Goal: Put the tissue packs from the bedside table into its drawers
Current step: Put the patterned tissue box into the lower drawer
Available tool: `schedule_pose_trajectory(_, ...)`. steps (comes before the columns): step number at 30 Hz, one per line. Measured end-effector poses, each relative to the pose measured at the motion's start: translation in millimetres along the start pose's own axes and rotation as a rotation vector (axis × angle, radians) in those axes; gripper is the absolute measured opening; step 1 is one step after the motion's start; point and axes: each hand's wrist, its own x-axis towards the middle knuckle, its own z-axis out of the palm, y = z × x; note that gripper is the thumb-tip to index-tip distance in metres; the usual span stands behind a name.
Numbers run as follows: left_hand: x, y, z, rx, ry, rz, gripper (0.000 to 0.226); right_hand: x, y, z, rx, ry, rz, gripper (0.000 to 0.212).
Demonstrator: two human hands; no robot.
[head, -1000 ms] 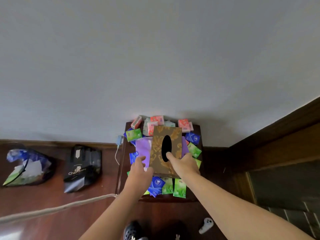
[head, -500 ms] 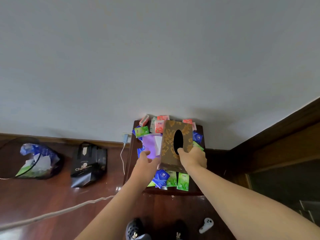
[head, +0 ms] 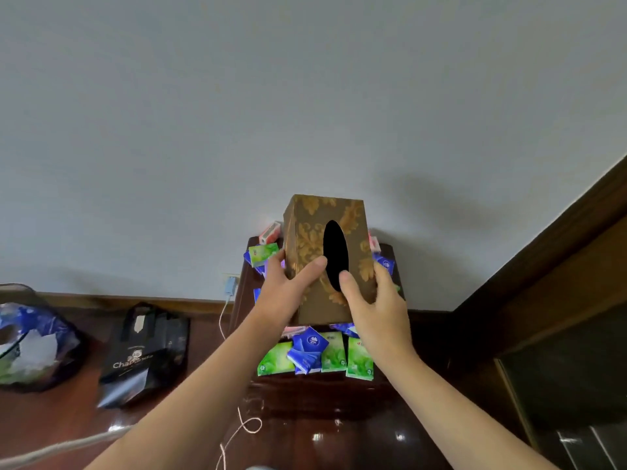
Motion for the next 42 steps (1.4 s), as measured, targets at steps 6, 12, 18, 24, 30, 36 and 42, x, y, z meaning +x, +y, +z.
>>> schedule_pose_trajectory(6, -9.8, -64.8, -32.2, -0.106, -0.062, 0.198, 0.099, -23.8, 51.2, 39.1, 0.464, -0.098, -0.157, 0.043)
schedule_pose_trajectory(12, -101.4, -103.5, -33.0, -0.026, -0.045, 0.263, 0.104, -108.5, 70.9, 16.5, 0.403, -0.056, -0.263, 0.061)
schedule_pose_trajectory(18, -183.0, -116.3, -32.9, 0.119, -0.104, 0.273, 0.095, -184.0, 66.5, -11.6, 0.349, 0.001, -0.307, 0.057)
schedule_pose_trajectory(24, -215.6, -127.5, -26.6, 0.116, -0.07, 0.304, 0.102, -210.7, 82.3, -19.9, 0.378, 0.006, -0.287, 0.052)
schedule_pose_trajectory(30, -201.3, -139.8, -17.4, 0.035, -0.003, 0.261, 0.107, -195.2, 92.5, -22.3, 0.402, -0.061, -0.253, 0.03)
schedule_pose_trajectory(36, -154.3, -140.2, 2.5, -0.043, 0.047, 0.249, 0.098, -151.4, 169.7, -23.7, 0.485, 0.004, -0.059, 0.058)
schedule_pose_trajectory(42, -94.9, -156.2, 25.7, -0.075, 0.036, 0.236, 0.075, -114.0, 312.7, -3.8, 0.191, 0.01, 0.277, 0.06)
